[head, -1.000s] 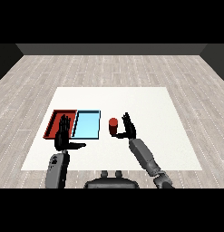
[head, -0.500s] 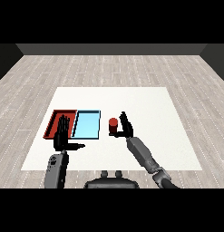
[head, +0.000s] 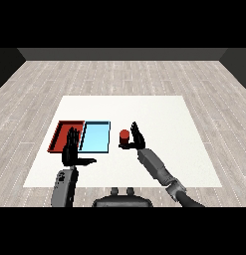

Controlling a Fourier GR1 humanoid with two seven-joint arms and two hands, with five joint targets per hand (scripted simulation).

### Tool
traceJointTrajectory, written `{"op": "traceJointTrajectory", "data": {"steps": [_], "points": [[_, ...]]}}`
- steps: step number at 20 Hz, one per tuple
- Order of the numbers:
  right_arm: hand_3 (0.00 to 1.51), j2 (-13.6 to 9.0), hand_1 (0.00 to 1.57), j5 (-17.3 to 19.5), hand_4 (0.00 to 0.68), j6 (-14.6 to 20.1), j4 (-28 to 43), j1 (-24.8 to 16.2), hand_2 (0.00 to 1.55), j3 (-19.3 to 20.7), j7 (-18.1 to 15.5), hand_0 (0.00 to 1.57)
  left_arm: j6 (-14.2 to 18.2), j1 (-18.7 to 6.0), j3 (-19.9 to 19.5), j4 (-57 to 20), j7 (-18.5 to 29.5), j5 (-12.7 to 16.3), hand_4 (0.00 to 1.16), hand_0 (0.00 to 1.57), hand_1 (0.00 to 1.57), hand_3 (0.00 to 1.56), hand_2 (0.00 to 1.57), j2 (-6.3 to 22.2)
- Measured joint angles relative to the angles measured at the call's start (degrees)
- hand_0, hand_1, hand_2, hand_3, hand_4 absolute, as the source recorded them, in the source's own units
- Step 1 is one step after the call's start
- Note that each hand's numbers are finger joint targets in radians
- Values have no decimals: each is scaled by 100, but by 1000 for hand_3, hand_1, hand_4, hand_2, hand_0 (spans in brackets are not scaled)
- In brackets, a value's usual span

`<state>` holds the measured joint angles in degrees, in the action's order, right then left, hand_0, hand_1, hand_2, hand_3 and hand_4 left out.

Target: Pick the red can and put it in the red box

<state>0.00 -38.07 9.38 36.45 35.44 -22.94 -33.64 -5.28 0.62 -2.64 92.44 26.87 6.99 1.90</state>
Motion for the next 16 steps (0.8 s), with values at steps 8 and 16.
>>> {"op": "traceJointTrajectory", "data": {"steps": [8, 16], "points": [[0, 0, 0, -521, 0, 258, -74, 201, 0, -483, -91, 0, 50, -32, 22, 21, -49, -50, 0, 0, 0, 0, 0, -12], [0, 0, 0, -1001, 0, 276, -278, 396, 0, -857, -198, 0, 12, 77, 45, 157, -68, -9, 0, 0, 0, 0, 0, -29]]}}
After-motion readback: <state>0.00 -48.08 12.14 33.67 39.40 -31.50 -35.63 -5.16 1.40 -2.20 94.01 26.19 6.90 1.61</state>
